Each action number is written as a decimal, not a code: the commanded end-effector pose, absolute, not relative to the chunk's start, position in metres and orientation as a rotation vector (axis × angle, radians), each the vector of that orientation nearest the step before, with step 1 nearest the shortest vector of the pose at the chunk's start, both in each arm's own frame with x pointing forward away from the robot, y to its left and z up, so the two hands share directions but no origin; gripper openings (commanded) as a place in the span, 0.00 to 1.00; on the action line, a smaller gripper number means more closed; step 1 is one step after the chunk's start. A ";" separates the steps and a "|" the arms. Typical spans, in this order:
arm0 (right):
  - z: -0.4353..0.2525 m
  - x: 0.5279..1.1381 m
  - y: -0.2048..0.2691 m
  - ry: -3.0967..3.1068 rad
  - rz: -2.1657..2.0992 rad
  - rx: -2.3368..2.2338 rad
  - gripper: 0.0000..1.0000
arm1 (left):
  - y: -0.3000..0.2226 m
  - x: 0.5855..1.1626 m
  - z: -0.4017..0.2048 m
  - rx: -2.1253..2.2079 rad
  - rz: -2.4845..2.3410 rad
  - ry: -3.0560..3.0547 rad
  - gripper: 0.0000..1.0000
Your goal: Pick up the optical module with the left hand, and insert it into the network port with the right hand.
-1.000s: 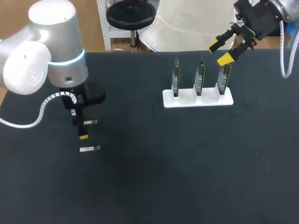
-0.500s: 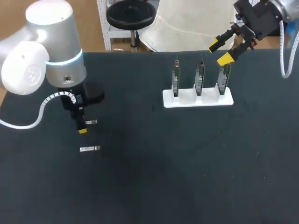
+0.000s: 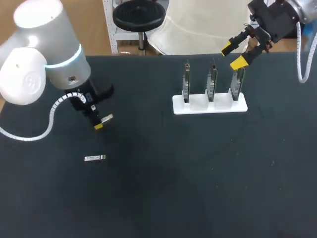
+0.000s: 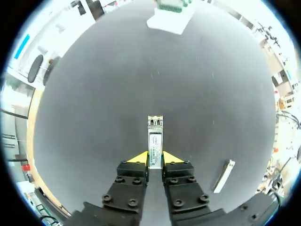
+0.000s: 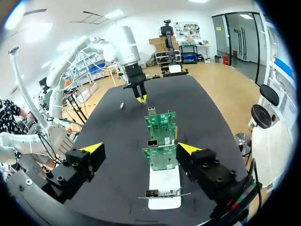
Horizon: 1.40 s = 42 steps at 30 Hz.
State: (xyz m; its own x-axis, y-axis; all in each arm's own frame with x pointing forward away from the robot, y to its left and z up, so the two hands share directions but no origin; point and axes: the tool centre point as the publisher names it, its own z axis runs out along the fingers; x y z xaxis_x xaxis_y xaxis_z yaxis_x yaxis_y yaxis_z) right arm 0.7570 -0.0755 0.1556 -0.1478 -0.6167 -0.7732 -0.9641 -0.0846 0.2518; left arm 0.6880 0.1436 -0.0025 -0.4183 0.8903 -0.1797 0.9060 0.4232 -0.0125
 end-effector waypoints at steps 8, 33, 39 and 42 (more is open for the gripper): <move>0.156 0.754 -0.075 1.780 1.109 -1.705 1.00 | 0.105 0.735 0.064 1.380 -0.324 2.252 0.00; 0.156 0.754 -0.075 1.780 1.109 -1.705 1.00 | -0.063 0.786 0.217 1.298 -0.664 1.538 0.00; 0.156 0.754 -0.075 1.780 1.109 -1.705 1.00 | -0.090 0.776 0.226 1.288 -0.754 1.444 0.00; 0.156 0.754 -0.075 1.780 1.109 -1.705 1.00 | -0.103 0.773 0.231 1.265 -0.813 1.400 0.00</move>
